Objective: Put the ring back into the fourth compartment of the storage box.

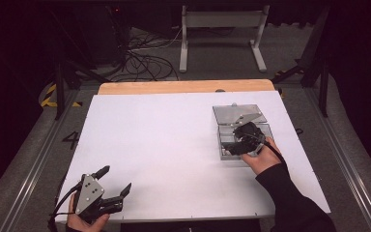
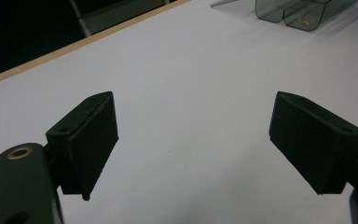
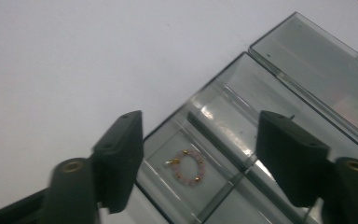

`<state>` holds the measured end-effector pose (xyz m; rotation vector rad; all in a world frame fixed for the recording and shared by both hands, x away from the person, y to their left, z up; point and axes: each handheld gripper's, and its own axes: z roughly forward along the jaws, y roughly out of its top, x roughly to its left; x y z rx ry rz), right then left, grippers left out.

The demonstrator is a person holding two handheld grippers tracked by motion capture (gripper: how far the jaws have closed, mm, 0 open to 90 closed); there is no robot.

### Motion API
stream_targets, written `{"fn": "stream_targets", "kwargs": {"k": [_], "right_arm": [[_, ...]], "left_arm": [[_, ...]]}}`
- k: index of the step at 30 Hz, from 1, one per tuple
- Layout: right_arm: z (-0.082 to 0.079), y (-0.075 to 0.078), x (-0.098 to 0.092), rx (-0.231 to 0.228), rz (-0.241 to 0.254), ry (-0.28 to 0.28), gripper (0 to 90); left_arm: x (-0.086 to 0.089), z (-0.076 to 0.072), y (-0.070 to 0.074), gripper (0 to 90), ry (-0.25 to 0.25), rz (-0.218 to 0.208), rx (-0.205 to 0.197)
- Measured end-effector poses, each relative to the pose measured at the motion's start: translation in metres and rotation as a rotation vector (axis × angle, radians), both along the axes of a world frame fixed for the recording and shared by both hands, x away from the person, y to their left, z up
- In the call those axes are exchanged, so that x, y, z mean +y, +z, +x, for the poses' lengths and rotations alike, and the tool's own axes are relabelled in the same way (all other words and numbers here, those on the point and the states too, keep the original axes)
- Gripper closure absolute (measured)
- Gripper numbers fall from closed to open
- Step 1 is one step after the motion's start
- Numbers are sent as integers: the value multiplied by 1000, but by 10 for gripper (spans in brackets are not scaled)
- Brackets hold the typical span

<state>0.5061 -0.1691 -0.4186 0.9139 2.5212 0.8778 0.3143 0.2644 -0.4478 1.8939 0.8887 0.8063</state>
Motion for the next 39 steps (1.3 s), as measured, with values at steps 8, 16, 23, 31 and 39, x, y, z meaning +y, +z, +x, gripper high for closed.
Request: {"fn": "stream_targets", "kwargs": {"k": [8, 16, 23, 31, 39], "right_arm": [[-13, 19, -5, -35, 92, 57, 141], [-29, 30, -5, -104, 142, 119, 42], [-39, 37, -7, -128, 169, 148, 27], [-50, 40, -10, -159, 186, 184, 13], [-62, 44, -17, -185, 222, 213, 8]], "left_arm": [[-1, 1, -1, 162, -4, -3, 4], [0, 0, 0, 162, -2, -3, 1], [0, 0, 0, 162, -2, -4, 2], [0, 0, 0, 162, -3, -8, 2], [0, 0, 0, 161, -2, -8, 1]]}}
